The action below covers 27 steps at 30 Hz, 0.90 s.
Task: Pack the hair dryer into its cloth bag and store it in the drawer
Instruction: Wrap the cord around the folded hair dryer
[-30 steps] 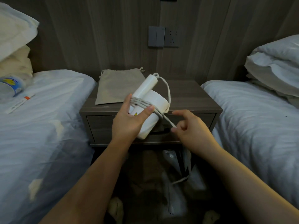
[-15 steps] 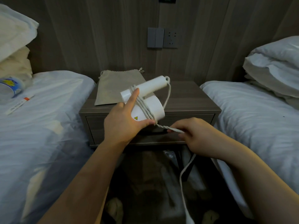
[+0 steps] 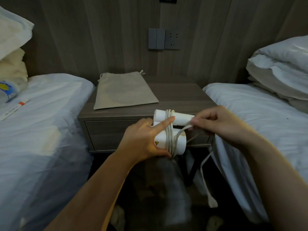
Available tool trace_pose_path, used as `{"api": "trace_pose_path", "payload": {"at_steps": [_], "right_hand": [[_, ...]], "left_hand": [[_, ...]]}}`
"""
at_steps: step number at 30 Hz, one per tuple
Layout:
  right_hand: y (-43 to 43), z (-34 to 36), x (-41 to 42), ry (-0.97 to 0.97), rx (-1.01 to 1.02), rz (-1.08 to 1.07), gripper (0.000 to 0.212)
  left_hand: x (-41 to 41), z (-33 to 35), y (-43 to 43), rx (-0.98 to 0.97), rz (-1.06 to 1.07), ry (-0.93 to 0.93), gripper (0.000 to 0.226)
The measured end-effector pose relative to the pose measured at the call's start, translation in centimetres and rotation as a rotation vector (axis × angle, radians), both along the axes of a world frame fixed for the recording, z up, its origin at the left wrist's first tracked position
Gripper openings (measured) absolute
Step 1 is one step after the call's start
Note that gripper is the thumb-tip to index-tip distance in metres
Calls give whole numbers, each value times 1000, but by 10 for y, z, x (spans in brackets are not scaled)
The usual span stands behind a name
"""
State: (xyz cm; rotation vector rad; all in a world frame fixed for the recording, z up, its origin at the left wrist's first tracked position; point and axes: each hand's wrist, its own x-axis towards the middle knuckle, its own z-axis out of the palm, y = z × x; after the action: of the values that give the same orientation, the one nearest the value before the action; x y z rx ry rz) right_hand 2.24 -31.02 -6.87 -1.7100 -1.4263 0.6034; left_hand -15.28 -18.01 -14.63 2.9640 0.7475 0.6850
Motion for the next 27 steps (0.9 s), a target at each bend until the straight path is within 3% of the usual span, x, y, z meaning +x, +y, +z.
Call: {"api": "trace_pose_path", "payload": {"at_steps": [2,5,10,14,21,27], "right_hand": [[-4,0,10,83,-2,101,23],[1,-7,19,-91,69,-60,34],[13,-18,20,-151,129,-325,7],[18,-25,21,-276,106,-416,7],[16,-24,29,-338,-57,-186,12],[12,-22,34,-187,-44,-170,19]], "left_hand": [[1,-2,-2,35,-14,10,97],[3,-3,-4,72,-24,23,96],[8,-5,-9,121,-43,82,97],[12,-3,-17,145,-54,106,98],[15,-2,-22,179,-82,104,98],[18,-2,-28,105,-152,150,112]]}}
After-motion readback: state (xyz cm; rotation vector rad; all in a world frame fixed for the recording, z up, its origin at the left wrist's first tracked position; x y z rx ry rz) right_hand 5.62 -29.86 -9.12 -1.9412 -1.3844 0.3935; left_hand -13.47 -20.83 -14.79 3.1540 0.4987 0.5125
